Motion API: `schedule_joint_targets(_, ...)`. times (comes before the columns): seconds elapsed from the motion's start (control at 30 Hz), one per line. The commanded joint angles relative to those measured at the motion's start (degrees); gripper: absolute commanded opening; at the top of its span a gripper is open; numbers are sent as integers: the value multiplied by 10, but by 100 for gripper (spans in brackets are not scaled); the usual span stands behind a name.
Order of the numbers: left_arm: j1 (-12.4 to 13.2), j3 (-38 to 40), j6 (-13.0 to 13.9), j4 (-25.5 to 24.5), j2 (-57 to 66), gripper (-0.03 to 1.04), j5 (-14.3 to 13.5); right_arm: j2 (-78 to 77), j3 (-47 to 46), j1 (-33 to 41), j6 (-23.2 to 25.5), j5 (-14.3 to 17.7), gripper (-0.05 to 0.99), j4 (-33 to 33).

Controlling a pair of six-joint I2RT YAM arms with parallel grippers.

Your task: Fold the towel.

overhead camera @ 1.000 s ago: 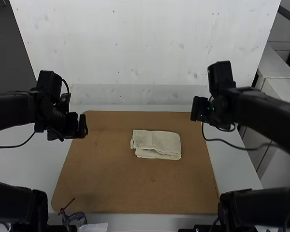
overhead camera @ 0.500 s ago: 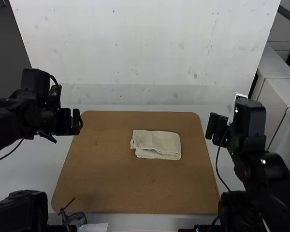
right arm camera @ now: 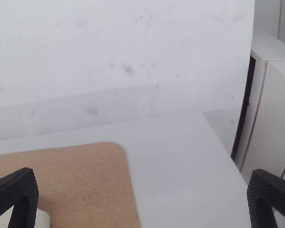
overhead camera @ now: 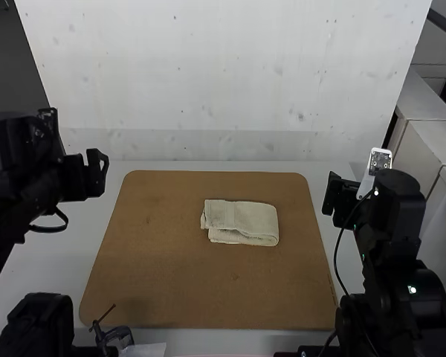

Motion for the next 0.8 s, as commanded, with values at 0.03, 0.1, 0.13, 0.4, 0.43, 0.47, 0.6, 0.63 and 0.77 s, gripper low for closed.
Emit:
schedule_joint_targets(0.03, 18, -6, -17, -12, -68, 97, -30, -10, 4, -2, -7, 3, 96, 2)
schedule_joint_targets(0.1, 20, -10, -20, -16, -87, 97, -44, -10, 6, -3, -8, 4, 96, 3)
schedule_joint_targets(0.13, 21, -12, -22, -18, -95, 96, -47, -9, 7, -3, -10, 3, 96, 3)
schedule_joint_targets(0.4, 32, -59, 76, -67, -187, 97, -47, -8, 20, -4, -19, 2, 96, -7)
schedule_joint_targets(0.43, 33, -59, 91, -82, -187, 97, -48, -8, 26, -3, -19, 0, 96, -12)
schedule_joint_targets(0.47, 34, -59, 109, -99, -187, 97, -49, -8, 33, -3, -20, -2, 96, -22)
schedule_joint_targets(0.6, 34, -60, 161, -166, -186, 98, -56, -6, 60, 0, -18, -6, 96, -85)
schedule_joint_targets(0.63, 34, -59, 160, -171, -186, 98, -53, -4, 62, 1, -15, -7, 96, -104)
schedule_joint_targets(0.77, 32, -54, 136, -200, -187, 98, -39, 0, 62, 0, -6, -8, 96, -154)
